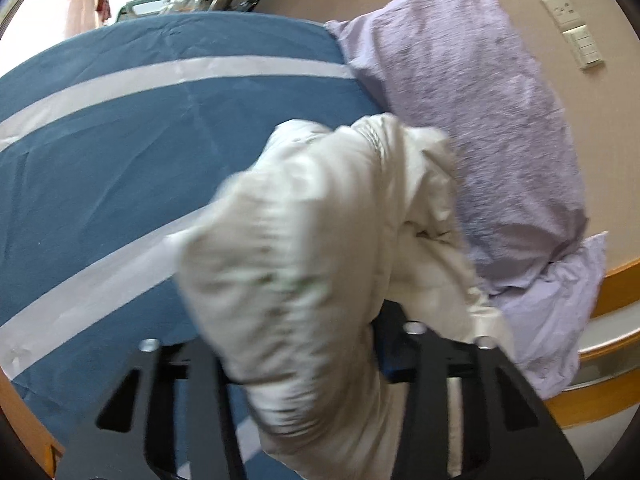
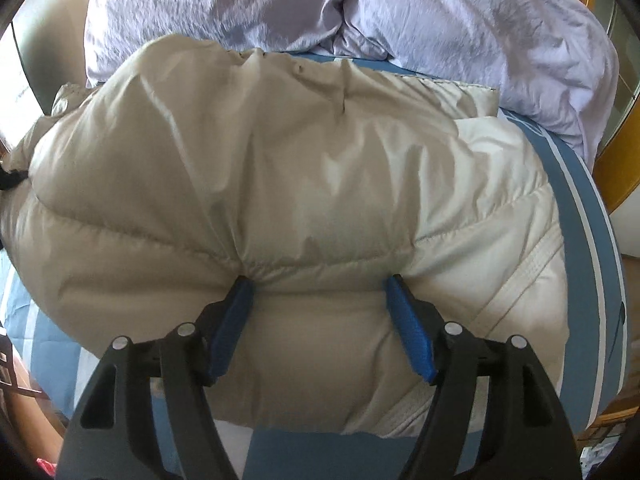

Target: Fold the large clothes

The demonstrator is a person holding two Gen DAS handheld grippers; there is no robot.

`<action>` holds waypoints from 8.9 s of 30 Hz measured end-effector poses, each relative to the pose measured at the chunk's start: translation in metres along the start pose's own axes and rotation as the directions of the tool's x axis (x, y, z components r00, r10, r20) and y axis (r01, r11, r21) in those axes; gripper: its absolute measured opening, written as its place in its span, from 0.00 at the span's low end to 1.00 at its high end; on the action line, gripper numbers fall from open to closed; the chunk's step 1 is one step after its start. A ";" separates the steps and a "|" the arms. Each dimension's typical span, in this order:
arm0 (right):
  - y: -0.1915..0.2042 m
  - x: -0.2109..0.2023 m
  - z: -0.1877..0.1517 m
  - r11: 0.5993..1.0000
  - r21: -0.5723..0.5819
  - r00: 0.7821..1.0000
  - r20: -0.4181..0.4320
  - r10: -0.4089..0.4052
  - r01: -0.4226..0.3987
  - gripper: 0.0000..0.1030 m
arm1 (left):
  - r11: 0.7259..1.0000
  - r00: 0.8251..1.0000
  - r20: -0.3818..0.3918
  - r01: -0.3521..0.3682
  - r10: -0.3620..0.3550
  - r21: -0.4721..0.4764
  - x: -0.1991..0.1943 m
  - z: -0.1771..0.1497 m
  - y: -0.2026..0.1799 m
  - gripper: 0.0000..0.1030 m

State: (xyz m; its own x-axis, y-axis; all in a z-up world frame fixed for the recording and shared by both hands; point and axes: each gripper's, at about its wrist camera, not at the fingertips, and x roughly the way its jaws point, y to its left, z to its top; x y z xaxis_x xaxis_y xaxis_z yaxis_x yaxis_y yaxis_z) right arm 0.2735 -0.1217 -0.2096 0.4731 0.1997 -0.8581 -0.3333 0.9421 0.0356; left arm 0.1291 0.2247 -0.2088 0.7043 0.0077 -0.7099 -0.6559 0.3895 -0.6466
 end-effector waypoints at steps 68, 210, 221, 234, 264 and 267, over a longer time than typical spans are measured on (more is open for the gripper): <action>-0.113 -0.062 -0.070 0.977 0.213 0.995 0.102 -0.011 -0.011 0.65 | 0.495 0.889 -0.457 0.412 -0.033 0.765 0.025 -0.290 -0.285 0.32; -0.163 -0.042 -0.034 0.916 0.336 0.975 0.109 0.192 -0.218 0.06 | 0.408 0.989 -0.135 0.147 -0.057 0.901 0.021 -0.223 -0.288 0.77; -0.164 -0.042 -0.033 0.913 0.342 0.975 0.106 0.196 -0.221 0.06 | 0.474 0.995 -0.094 0.073 0.022 0.878 0.058 -0.195 -0.284 0.78; -0.158 -0.047 -0.029 0.935 0.306 0.982 0.118 0.149 -0.179 0.07 | 0.468 0.996 -0.051 0.009 0.076 0.884 0.097 -0.195 -0.286 0.87; -0.157 -0.094 0.030 0.945 0.253 0.952 0.276 0.134 -0.207 0.35 | 0.465 0.997 -0.027 -0.007 0.065 0.885 0.120 -0.194 -0.279 0.90; -0.153 -0.091 0.039 0.953 0.233 0.952 0.278 0.127 -0.195 0.35 | 0.465 0.998 -0.026 -0.007 0.065 0.885 0.120 -0.194 -0.279 0.90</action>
State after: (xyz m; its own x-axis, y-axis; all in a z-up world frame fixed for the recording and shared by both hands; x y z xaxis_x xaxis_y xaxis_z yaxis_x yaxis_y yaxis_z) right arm 0.3136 -0.2731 -0.1173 0.6348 0.3850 -0.6700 -0.2202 0.9212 0.3207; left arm 0.3436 -0.0620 -0.1678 0.6527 0.0088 -0.7575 -0.0693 0.9964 -0.0481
